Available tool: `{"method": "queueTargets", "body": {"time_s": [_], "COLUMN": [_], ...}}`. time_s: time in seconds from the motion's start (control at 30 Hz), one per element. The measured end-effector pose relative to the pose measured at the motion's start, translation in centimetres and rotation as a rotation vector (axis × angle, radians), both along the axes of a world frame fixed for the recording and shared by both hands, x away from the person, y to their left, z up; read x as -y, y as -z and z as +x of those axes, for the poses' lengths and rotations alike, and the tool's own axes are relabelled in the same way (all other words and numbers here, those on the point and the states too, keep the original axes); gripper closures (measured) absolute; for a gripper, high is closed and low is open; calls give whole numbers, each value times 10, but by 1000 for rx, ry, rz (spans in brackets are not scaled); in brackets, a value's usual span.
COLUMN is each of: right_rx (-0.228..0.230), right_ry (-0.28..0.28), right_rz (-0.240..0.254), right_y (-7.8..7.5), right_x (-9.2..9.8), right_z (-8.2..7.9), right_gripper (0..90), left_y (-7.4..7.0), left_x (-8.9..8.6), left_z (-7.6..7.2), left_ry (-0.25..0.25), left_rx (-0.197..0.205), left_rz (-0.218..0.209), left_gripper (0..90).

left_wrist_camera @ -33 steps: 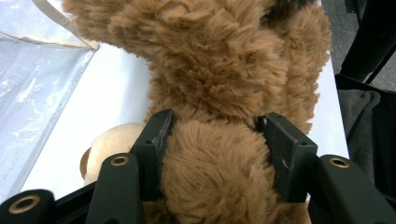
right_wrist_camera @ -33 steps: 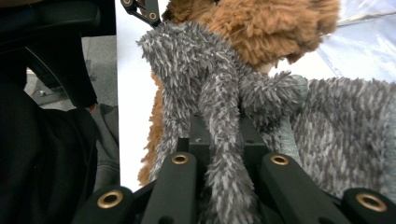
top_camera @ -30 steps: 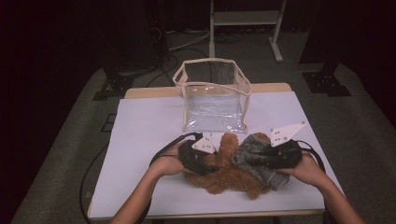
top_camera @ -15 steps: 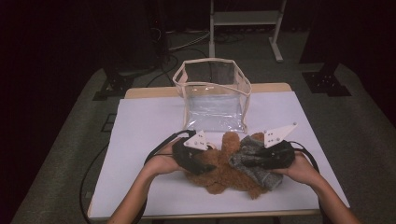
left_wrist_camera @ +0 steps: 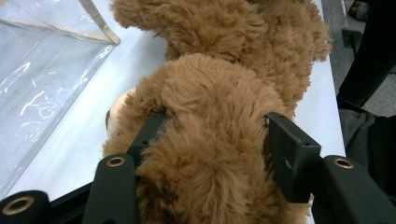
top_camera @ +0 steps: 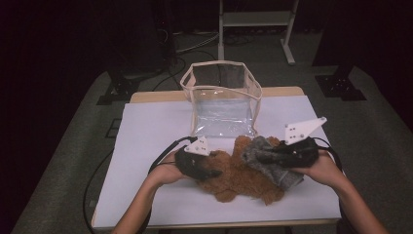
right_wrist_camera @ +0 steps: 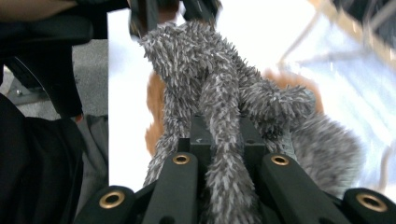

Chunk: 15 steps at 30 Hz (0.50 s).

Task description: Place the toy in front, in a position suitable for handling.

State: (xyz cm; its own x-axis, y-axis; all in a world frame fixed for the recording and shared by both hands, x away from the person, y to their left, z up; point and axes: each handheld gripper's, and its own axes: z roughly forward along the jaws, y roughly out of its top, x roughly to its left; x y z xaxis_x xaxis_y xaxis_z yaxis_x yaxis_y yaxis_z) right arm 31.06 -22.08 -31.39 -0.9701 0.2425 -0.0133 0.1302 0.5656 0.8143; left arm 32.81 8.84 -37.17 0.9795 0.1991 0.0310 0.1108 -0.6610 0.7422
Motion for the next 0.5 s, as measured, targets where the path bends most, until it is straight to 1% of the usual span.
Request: {"method": "queueTargets", "body": {"time_s": [0.03, 0.07, 0.1, 0.13, 0.2, 0.27, 0.3, 0.33, 0.37, 0.43, 0.5], "right_rx": [15, 22, 25, 22, 10, -13, -24, -26, -41, -84, -106], "right_ry": [-18, -34, -44, -60, -70, -68, -65, -60, -60, -57, -41], "right_rz": [-7, -18, -24, -37, -70, -106, -144, -180, -186, -149, -139], "right_y": [-7, -10, -11, -11, -5, 7, 16, 24, 31, 38, 42], "right_x": [-12, -22, -29, -42, -59, -71, -75, -77, -76, -68, -57], "right_z": [1, 3, 5, 10, 17, 26, 29, 31, 33, 36, 35], "right_gripper": [803, 803, 803, 803, 803, 802, 803, 803, 803, 805, 807], "left_y": [0, 0, 0, 0, 1, 2, 2, 3, 3, 4, 4], "left_x": [1, 1, 2, 2, 1, -1, -2, -4, -5, -10, -16], "left_z": [-1, -2, -3, -4, -5, -8, -9, -10, -10, -10, -9], "left_ry": [5, 3, 6, 4, 10, 14, 14, 18, 20, 16, 5], "left_rx": [3, 7, 9, 7, 15, 19, 18, 22, 25, 25, 22], "left_rz": [5, 5, 4, -1, -5, -14, -21, -24, -25, -48, -74], "left_gripper": [446, 447, 447, 447, 447, 446, 443, 439, 430, 397, 356]}}
